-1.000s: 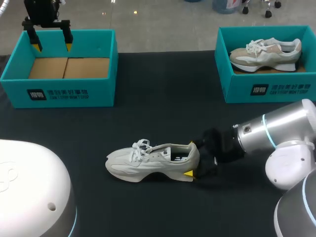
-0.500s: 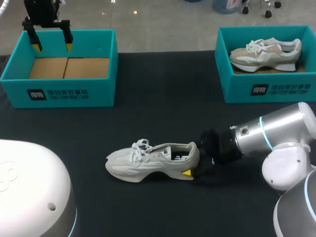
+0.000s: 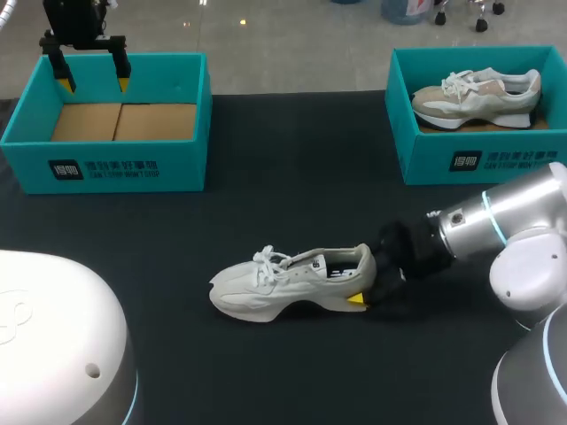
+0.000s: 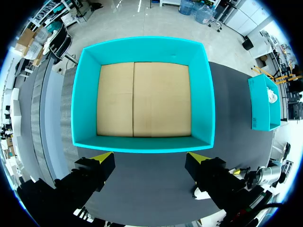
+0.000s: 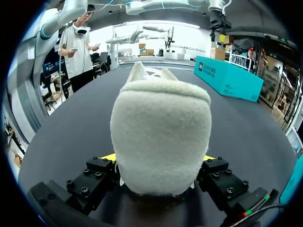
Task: Take the shoe out of the shoebox, open the shoe tongue, remove and reinsert the insole, then place the shoe into the shoebox
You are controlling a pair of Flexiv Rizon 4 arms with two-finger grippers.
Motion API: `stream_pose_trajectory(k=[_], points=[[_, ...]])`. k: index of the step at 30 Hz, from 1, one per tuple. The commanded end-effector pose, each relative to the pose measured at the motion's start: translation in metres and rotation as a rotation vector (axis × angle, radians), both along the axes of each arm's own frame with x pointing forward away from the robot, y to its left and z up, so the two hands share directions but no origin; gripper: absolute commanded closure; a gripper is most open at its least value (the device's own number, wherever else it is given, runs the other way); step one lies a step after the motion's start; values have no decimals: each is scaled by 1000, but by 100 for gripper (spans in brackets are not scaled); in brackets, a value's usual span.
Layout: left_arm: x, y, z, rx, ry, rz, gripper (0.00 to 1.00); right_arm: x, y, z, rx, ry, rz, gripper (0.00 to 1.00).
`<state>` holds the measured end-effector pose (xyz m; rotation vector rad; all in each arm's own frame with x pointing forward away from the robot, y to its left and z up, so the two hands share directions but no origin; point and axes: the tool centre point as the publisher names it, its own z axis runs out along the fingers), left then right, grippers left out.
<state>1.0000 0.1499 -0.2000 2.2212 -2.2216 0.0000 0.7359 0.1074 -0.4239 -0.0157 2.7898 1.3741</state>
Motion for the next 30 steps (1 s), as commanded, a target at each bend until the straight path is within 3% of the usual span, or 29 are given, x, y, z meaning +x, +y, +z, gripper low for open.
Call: stream_pose_trajectory(k=[1, 26, 30], points=[[0, 0, 0, 0, 0, 0, 0, 5, -5, 0, -6, 17, -4, 100], [0, 0, 0, 0, 0, 0, 0, 5, -5, 0, -6, 17, -4, 100], [-12, -17, 0, 23, -1, 22, 0, 5, -5, 0, -6, 17, -4, 100]])
